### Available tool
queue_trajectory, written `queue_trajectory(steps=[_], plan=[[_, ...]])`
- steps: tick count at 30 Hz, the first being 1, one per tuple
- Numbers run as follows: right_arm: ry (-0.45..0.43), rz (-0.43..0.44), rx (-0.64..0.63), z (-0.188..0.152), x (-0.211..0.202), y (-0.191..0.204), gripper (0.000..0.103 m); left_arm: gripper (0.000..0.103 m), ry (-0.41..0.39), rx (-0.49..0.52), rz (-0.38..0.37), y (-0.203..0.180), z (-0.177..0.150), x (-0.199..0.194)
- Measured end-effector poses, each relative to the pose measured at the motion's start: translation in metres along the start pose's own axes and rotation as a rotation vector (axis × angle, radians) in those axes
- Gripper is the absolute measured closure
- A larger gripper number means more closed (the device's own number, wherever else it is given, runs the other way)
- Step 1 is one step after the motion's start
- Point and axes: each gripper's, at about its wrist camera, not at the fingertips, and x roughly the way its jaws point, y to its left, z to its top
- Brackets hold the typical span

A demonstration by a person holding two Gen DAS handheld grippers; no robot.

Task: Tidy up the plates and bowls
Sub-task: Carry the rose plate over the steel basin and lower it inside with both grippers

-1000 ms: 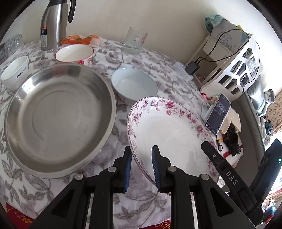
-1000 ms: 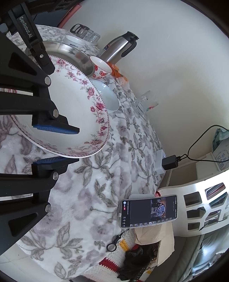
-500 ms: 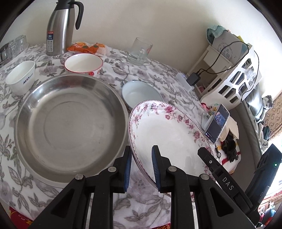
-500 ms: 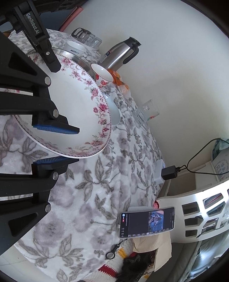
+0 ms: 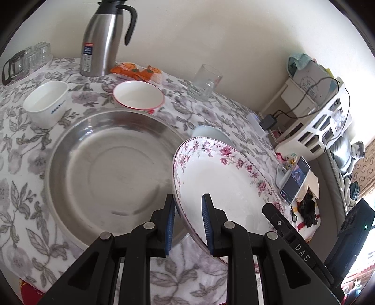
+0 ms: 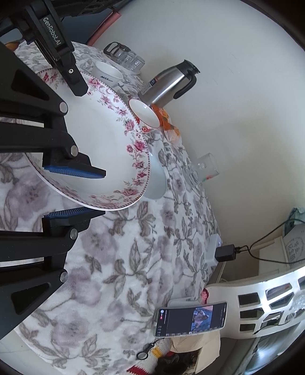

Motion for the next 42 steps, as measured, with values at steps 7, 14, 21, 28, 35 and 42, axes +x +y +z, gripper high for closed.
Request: queue_trajectory(steps=[7, 14, 21, 28, 35, 42], plan=[[0.022, 0.03, -0.025, -0.006, 0.01, 0.033, 0.077, 0.079, -0.025, -0.064, 0.016, 0.033, 0.011, -0.01], [0.048, 0.049, -0.045, -0.011, 0.024, 0.062, 0.077, 0.08, -0.05, -0.128, 0.031, 0.066, 0.019, -0.019], [0.081, 0.053, -0.069, -0.017, 0.04, 0.081, 0.077, 0.08, -0.055, -0.178, 0.051, 0.092, 0.024, -0.02], [0.116, 0.032, -0.099, -0.02, 0.056, 0.091, 0.077, 0.08, -0.037, -0.217, 0.075, 0.107, 0.025, -0.014], [0.144, 0.016, -0.117, -0.02, 0.071, 0.098, 0.077, 0.08, -0.024, -0.231, 0.113, 0.113, 0.026, -0.005], [0.16, 0.003, -0.148, -0.02, 0.082, 0.102, 0.077, 0.08, 0.007, -0.265, 0.119, 0.124, 0.027, 0.008]])
